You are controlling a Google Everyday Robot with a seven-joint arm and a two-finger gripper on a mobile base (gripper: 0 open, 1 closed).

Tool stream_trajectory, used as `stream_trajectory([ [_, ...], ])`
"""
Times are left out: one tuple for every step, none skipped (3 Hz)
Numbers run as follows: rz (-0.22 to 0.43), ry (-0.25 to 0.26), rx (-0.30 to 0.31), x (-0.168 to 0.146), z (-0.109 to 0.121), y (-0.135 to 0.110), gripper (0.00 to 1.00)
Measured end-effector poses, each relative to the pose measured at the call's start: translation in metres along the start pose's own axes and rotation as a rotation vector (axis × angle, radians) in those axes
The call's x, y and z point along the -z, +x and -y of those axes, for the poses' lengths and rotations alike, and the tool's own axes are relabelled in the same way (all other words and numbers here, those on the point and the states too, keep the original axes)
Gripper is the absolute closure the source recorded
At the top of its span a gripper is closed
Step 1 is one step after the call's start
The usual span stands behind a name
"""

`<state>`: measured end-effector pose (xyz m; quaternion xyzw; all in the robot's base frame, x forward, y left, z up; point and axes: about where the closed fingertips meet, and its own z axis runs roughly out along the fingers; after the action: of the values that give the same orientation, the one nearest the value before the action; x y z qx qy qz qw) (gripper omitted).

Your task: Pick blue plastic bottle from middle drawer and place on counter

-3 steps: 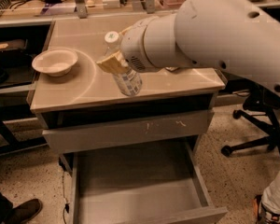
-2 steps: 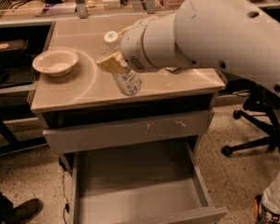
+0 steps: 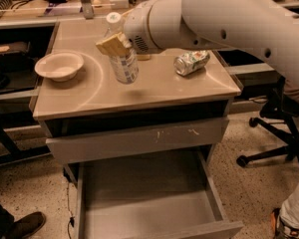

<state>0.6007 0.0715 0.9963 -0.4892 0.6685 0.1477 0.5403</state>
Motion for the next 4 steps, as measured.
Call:
stream_trajectory([
  [0.009,-0.045,-0.016,-0.023,0.02,-0.005,1.0],
  [-0.013,-0.113,-0.045,-0.051,0.033,-0.001,1.0],
  [-0.049,-0.196,-0.075,-0.074,0.041,0.003,1.0],
  [-0.085,-0.272,-0.109,-0.089,0.044,0.011,1.0],
])
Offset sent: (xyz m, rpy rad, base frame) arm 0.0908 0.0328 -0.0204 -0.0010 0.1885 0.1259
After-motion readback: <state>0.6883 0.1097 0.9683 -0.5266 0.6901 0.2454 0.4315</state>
